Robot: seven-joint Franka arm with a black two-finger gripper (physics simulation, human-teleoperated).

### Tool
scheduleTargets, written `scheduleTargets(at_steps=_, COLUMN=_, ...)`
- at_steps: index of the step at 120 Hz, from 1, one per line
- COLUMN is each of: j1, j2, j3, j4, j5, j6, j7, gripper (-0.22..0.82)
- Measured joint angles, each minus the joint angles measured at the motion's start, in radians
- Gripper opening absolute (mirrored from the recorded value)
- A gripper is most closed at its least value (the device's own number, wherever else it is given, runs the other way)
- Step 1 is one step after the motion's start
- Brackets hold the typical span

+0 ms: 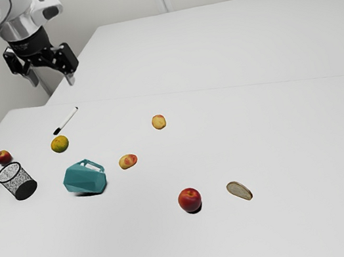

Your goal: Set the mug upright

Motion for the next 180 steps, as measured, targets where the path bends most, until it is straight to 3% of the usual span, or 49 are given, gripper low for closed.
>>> scheduleTargets(at_steps=37, j1=0.065, j2=0.015, j3=0.0, j4=-0.047, j5=-0.036, j6=0.068, j7=-0.024, gripper=0.6)
scheduleTargets(at_steps=52, j1=0.195, j2=0.052, j3=0.0, j4=-0.089, j5=-0.161, j6=0.073, j7=-0.024, gripper=0.6)
scheduleTargets(at_steps=85, j1=0.436, j2=0.244, j3=0.0, j4=-0.101, j5=-0.352, j6=0.064, j7=0.063, gripper=0.6)
scheduleTargets(at_steps=131, j1=0.557, j2=0.498, j3=0.003, j4=-0.03, j5=-0.444, j6=0.051, j7=0.288, gripper=0.6)
scheduleTargets(at_steps=180, j1=0.558, j2=0.628, j3=0.002, j4=0.028, j5=-0.51, j6=0.066, j7=0.468, gripper=0.6)
